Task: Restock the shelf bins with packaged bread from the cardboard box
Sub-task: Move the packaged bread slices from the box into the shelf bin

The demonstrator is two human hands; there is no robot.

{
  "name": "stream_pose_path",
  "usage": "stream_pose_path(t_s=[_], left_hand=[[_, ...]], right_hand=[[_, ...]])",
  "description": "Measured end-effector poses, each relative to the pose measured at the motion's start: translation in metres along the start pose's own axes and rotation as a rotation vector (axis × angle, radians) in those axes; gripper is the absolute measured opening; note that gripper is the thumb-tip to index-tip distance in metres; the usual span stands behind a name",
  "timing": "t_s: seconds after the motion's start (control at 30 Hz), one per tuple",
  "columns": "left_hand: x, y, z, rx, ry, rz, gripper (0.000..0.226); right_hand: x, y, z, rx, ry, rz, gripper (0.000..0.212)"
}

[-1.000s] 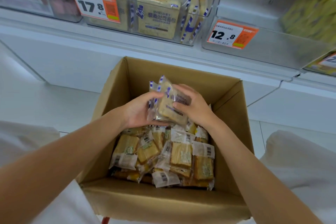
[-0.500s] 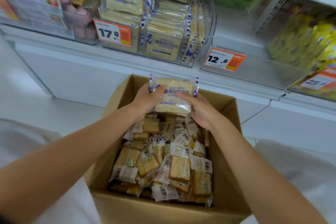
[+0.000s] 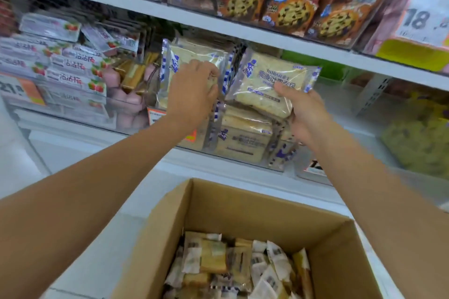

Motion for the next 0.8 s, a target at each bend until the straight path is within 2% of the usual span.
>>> stream_pose_path(t_s=[0.07,0.13,0.17,0.2,0.27,0.33,0.43,0.53,0.6,0.63,0.7,0.73,0.8], left_hand=[[-0.013,-0.012,-0.015,0.081,-0.04,-0.143,0.04],[-0.025,-0.025,-0.021,0.114,-0.091,-0.2,0.057],[-0.03,-0.031,-0.022,0.107,-0.115,-0.212,0.062],[-0.033,-0.035,-0.024,0.095,-0.128,-0.223,0.064],[-0.036,-0.039,-0.025,0.07,-0.146,-0.234,0.065],[-0.035,-0.038,-0.024,0.054,-0.151,-0.204,0.064],[-0.034,-0.036,-0.022,0.051,-0.148,-0.179,0.064],[-0.034,-0.036,-0.02,0.046,-0.142,-0.165,0.066],[-0.034,-0.035,-0.02,0.052,-0.151,-0.157,0.066],[-0.034,-0.035,-0.02,0.054,-0.149,-0.154,0.066],[-0.034,-0.034,-0.02,0.057,-0.148,-0.148,0.066],[-0.034,-0.034,-0.019,0.057,-0.147,-0.143,0.066],[-0.033,-0.035,-0.019,0.054,-0.146,-0.14,0.066]], right_hand=[[0.004,-0.008,-0.036,0.011,0.026,0.021,0.072],[0.014,-0.014,-0.075,0.057,0.033,0.103,0.119],[0.021,-0.013,-0.099,0.064,0.039,0.143,0.132],[0.026,-0.013,-0.119,0.071,0.047,0.162,0.128],[0.028,-0.021,-0.135,0.073,0.05,0.192,0.1],[0.026,-0.026,-0.142,0.086,0.125,0.278,0.084],[0.027,-0.032,-0.14,0.101,0.25,0.373,0.072],[0.036,-0.031,-0.137,0.126,0.217,0.471,0.06],[0.039,-0.026,-0.139,0.138,0.177,0.551,0.073],[0.039,-0.025,-0.139,0.154,0.184,0.617,0.089],[0.03,-0.026,-0.132,0.168,0.322,0.818,0.12],[0.025,-0.029,-0.128,0.155,0.436,0.936,0.123],[0.019,-0.039,-0.116,0.078,0.651,1.2,0.113]])
Point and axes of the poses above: each hand's wrist, its own z-axis away from the middle knuckle, its own y-axis out of the back of the hand, x = y × z, the point moved 4 cm from there along -z, towards the middle knuckle, and after that the axes turned 11 degrees about y, right-handed, at the moved point
